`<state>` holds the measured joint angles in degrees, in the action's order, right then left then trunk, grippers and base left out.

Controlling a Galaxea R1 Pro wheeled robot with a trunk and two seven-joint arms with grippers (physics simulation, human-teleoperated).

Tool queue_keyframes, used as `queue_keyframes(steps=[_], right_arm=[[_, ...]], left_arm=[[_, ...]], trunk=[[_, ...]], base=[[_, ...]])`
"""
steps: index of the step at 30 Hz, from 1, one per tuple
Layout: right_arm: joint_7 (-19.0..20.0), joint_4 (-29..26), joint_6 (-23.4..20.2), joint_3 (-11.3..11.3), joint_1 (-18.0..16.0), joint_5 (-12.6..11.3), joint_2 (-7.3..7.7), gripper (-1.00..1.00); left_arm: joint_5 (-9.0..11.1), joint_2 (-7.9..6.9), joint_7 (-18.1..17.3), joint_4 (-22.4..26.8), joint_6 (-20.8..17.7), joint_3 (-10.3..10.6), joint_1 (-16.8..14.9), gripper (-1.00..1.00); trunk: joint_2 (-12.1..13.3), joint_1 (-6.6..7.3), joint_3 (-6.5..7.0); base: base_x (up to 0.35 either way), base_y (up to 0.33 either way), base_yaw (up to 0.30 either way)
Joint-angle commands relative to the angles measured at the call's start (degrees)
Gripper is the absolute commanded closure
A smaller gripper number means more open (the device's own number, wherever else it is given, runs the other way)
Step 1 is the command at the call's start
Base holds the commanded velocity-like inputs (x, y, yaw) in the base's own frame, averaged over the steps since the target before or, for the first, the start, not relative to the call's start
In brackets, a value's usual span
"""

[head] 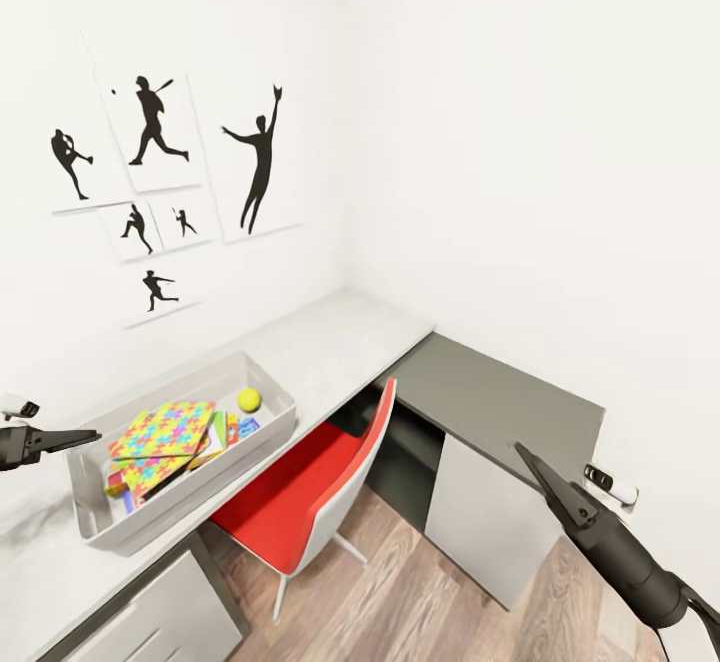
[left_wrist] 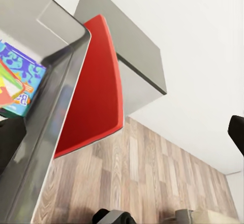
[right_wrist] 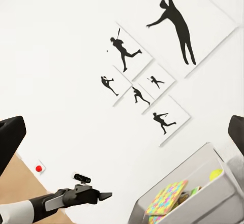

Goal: Put all the toys in the child's room - the three board games (two on the bed and one on the table), the two jigsaw puzzles on the table, and the tennis ball on the table - inside the toy box on the table in the child's room.

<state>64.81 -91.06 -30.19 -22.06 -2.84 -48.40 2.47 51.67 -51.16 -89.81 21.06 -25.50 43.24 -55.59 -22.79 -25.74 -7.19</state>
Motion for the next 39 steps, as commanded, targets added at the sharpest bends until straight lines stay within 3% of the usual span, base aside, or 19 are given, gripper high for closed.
queue_keyframes(steps=[1, 18, 25, 29, 32, 36, 39], right_arm=[[0.0, 0.0, -0.5, 0.0, -0.1, -0.3, 0.00, -1.00], [0.1, 0.0, -0.4, 0.0, -0.1, -0.2, 0.04, -1.00], [0.1, 0.0, -0.2, 0.0, -0.1, -0.2, 0.08, -1.00], [0.1, -0.1, 0.4, 0.0, -0.1, -0.2, 0.08, -1.00], [0.1, -0.1, 0.6, 0.0, -0.1, -0.2, 0.13, -1.00], [0.0, -0.1, 0.9, 0.0, 0.0, 0.1, 0.29, -1.00], [0.0, -0.1, 0.9, 0.0, 0.0, 1.8, 0.33, -1.00]], left_arm=[[0.4, -0.04, -0.2, 0.0, -0.6, 0.4, -0.1, -1.00], [0.4, 0.01, -0.2, 0.1, -0.6, 0.4, -0.1, -1.00], [0.4, 1.00, -0.2, 1.6, -1.0, 0.2, -0.1, -1.00], [0.2, 3.54, -0.2, 7.8, -4.6, 0.0, -0.3, -1.00], [0.0, 6.69, -0.2, 13.5, -10.2, -0.4, -0.7, -1.00], [0.1, 10.67, 5.3, 17.7, -13.0, -2.5, -0.7, -1.00], [0.1, 13.58, 9.4, 18.5, -13.3, -3.3, 0.0, -1.00]], trunk=[[-0.1, -0.04, -0.06], [-0.1, -0.04, 1.03], [-0.1, -0.04, 1.50], [-0.1, -0.04, 1.78], [-0.1, -0.04, 1.99], [-0.1, -0.04, 2.26], [-0.1, -0.04, 2.47]], base=[[0.000, 0.000, -0.225], [0.000, 0.000, -0.225], [0.000, 0.000, -0.222], [0.000, 0.000, -0.219], [0.000, 0.000, -0.218], [0.000, 0.000, -0.218], [0.000, 0.000, -0.217]])
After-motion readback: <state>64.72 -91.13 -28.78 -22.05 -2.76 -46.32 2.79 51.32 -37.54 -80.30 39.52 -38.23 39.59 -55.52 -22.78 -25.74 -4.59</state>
